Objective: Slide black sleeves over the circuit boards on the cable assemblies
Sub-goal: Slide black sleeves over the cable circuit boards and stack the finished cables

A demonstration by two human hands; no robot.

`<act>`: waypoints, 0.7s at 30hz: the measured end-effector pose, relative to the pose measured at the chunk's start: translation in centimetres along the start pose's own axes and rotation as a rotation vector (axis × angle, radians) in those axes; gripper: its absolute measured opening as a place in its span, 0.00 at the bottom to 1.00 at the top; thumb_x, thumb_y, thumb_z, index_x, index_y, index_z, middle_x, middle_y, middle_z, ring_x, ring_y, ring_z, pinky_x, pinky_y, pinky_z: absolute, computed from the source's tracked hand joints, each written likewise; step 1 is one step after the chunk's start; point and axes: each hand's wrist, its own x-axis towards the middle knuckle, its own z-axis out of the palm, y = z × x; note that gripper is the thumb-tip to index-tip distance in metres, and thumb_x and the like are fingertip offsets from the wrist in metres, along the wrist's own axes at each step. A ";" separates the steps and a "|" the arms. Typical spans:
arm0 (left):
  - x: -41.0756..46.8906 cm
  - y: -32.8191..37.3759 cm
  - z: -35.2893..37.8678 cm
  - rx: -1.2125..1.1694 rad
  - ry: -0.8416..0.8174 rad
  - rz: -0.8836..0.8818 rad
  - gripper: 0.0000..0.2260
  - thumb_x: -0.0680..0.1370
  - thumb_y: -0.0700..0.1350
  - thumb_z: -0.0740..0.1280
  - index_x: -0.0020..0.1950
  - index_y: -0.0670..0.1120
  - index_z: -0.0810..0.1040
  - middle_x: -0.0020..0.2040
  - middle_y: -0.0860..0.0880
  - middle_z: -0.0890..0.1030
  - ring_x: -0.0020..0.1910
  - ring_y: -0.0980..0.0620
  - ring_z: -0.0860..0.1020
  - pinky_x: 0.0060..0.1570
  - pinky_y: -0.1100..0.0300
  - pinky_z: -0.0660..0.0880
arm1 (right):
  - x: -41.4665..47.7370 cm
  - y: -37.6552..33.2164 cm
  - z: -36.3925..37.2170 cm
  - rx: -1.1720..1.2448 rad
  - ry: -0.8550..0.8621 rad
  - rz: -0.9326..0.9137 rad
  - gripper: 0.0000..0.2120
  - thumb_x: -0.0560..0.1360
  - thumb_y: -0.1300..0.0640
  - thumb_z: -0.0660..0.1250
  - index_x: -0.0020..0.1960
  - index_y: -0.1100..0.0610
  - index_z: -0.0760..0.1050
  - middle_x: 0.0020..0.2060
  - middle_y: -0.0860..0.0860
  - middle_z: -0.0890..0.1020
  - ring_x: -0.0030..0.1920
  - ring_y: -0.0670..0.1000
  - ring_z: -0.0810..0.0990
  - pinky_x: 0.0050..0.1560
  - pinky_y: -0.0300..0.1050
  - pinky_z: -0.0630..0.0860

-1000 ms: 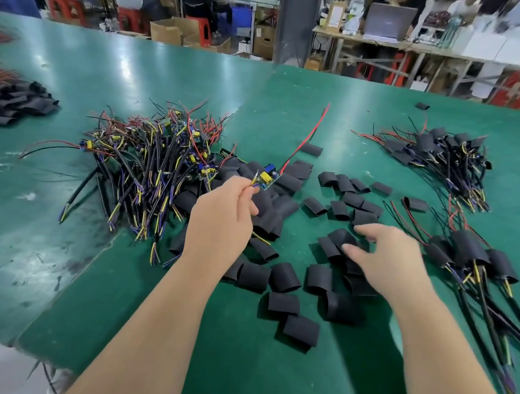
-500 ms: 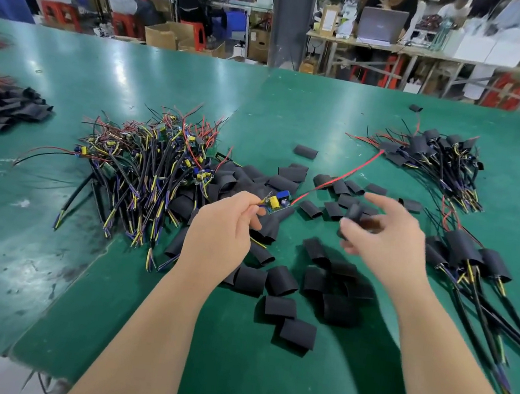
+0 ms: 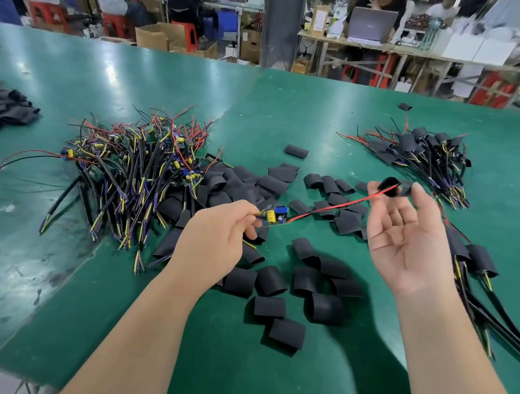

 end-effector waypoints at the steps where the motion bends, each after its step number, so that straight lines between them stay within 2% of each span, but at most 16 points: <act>1: 0.0 0.0 0.0 0.004 0.000 -0.001 0.11 0.79 0.46 0.57 0.48 0.49 0.80 0.36 0.57 0.81 0.33 0.57 0.77 0.35 0.59 0.73 | -0.1 -0.1 0.1 0.004 -0.017 -0.002 0.11 0.73 0.53 0.68 0.50 0.59 0.73 0.51 0.57 0.80 0.43 0.47 0.85 0.39 0.34 0.79; 3: 0.0 -0.1 0.0 0.013 0.000 -0.004 0.11 0.79 0.46 0.57 0.47 0.48 0.80 0.36 0.56 0.81 0.33 0.58 0.77 0.34 0.62 0.72 | -0.3 -0.2 0.3 -0.006 -0.042 -0.024 0.13 0.68 0.53 0.70 0.47 0.58 0.72 0.53 0.58 0.76 0.43 0.48 0.85 0.40 0.35 0.79; 5: 0.0 -0.2 -0.1 0.023 0.002 -0.007 0.12 0.78 0.45 0.57 0.47 0.48 0.80 0.35 0.56 0.81 0.32 0.62 0.75 0.33 0.70 0.68 | -0.5 -0.1 0.3 -0.074 -0.077 -0.064 0.09 0.68 0.54 0.70 0.44 0.57 0.73 0.52 0.59 0.77 0.42 0.50 0.85 0.41 0.36 0.79; 8: 0.0 -0.1 -0.1 0.043 -0.002 -0.001 0.11 0.78 0.44 0.58 0.46 0.47 0.80 0.35 0.56 0.81 0.31 0.64 0.73 0.31 0.73 0.64 | -0.5 0.7 0.1 -0.259 -0.116 -0.152 0.04 0.73 0.62 0.67 0.45 0.55 0.74 0.39 0.54 0.80 0.38 0.52 0.82 0.41 0.41 0.79; 10: 0.0 0.0 -0.1 0.049 -0.008 0.008 0.10 0.78 0.43 0.59 0.46 0.47 0.81 0.34 0.56 0.80 0.30 0.67 0.72 0.31 0.74 0.63 | -0.6 1.3 0.0 -0.391 -0.048 -0.224 0.09 0.75 0.67 0.66 0.49 0.55 0.73 0.37 0.53 0.79 0.35 0.52 0.79 0.42 0.44 0.80; 13: -0.1 0.2 -0.1 0.056 -0.002 0.022 0.09 0.78 0.42 0.60 0.46 0.47 0.81 0.34 0.56 0.81 0.30 0.69 0.72 0.30 0.75 0.62 | -0.4 1.7 -0.1 -0.553 0.077 -0.278 0.11 0.74 0.66 0.69 0.51 0.54 0.73 0.39 0.55 0.77 0.32 0.50 0.78 0.42 0.44 0.81; 17: -0.1 0.7 -0.3 0.026 0.053 0.065 0.09 0.78 0.41 0.60 0.47 0.46 0.81 0.35 0.55 0.81 0.29 0.68 0.71 0.30 0.76 0.62 | 0.3 1.8 -0.7 -0.601 0.180 -0.156 0.09 0.74 0.63 0.70 0.48 0.54 0.71 0.46 0.59 0.81 0.42 0.56 0.82 0.41 0.43 0.78; 21: -0.2 1.0 -0.2 -0.010 0.054 0.105 0.09 0.78 0.39 0.61 0.48 0.45 0.81 0.36 0.55 0.82 0.30 0.70 0.71 0.30 0.78 0.61 | 0.0 1.9 -0.5 -0.378 0.120 0.054 0.03 0.76 0.61 0.67 0.45 0.58 0.73 0.39 0.56 0.83 0.41 0.55 0.85 0.41 0.43 0.81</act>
